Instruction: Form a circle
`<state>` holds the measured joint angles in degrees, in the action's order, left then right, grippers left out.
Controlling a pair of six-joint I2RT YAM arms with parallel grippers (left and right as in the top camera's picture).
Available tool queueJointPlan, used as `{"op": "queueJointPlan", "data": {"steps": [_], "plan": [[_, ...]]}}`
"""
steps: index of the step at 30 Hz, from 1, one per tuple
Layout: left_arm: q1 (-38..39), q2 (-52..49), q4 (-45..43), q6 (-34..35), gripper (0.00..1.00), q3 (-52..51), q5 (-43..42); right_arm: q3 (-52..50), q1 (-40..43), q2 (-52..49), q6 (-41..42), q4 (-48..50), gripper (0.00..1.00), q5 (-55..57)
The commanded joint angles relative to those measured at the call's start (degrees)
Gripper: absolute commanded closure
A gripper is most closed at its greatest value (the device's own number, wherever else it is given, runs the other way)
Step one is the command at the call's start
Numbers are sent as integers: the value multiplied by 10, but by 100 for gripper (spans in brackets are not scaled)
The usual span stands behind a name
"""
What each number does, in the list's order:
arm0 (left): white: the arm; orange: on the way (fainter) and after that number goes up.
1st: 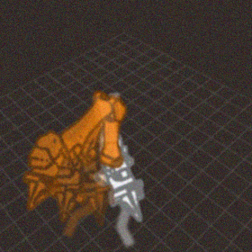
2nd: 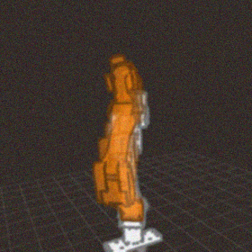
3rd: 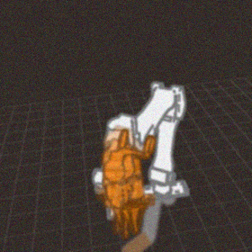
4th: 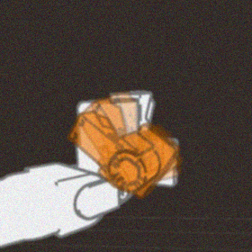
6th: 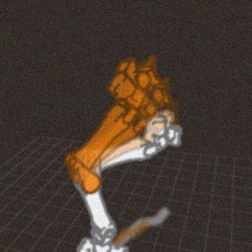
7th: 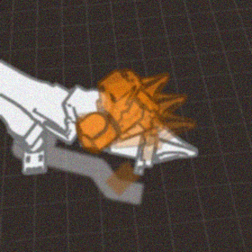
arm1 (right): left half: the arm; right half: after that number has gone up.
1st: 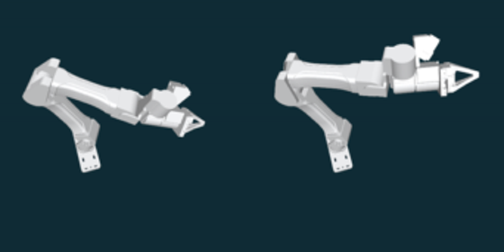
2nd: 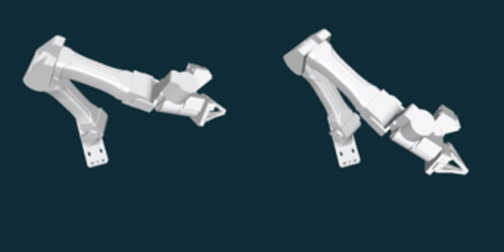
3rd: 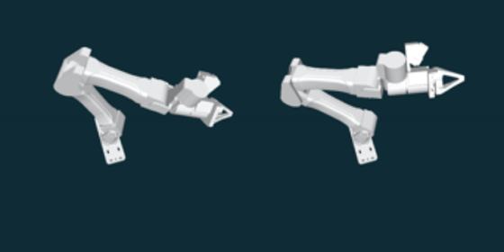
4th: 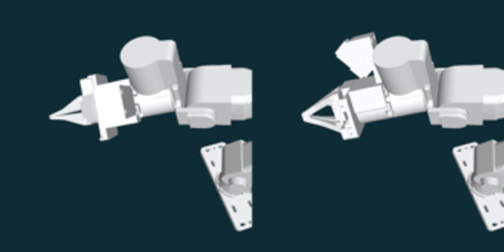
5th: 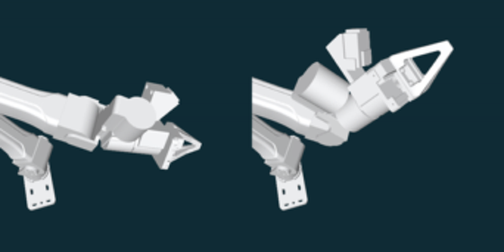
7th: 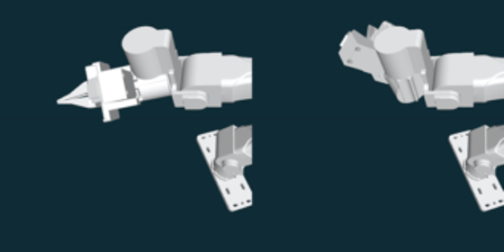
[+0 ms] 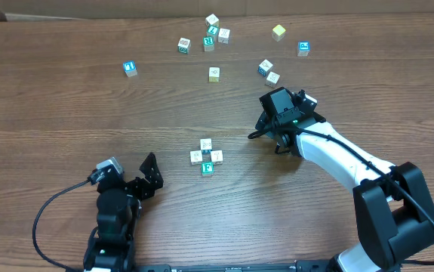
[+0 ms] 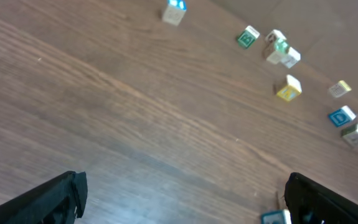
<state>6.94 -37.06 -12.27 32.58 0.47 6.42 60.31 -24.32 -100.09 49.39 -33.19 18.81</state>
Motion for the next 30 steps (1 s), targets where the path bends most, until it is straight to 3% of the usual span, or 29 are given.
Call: {"op": "queueJointPlan", "data": {"steps": [1,5,16,30], "plan": [[2,61,54,-21,0,-2,20,-3,3,-2,3,1,0,6],[2,149,165,-33,0,-2,30,-3,3,-2,3,1,0,7],[2,369,165,-174,0,-2,-7,-3,3,-2,3,1,0,7],[2,368,164,-184,0,-2,-24,-3,3,-2,3,1,0,7]]}}
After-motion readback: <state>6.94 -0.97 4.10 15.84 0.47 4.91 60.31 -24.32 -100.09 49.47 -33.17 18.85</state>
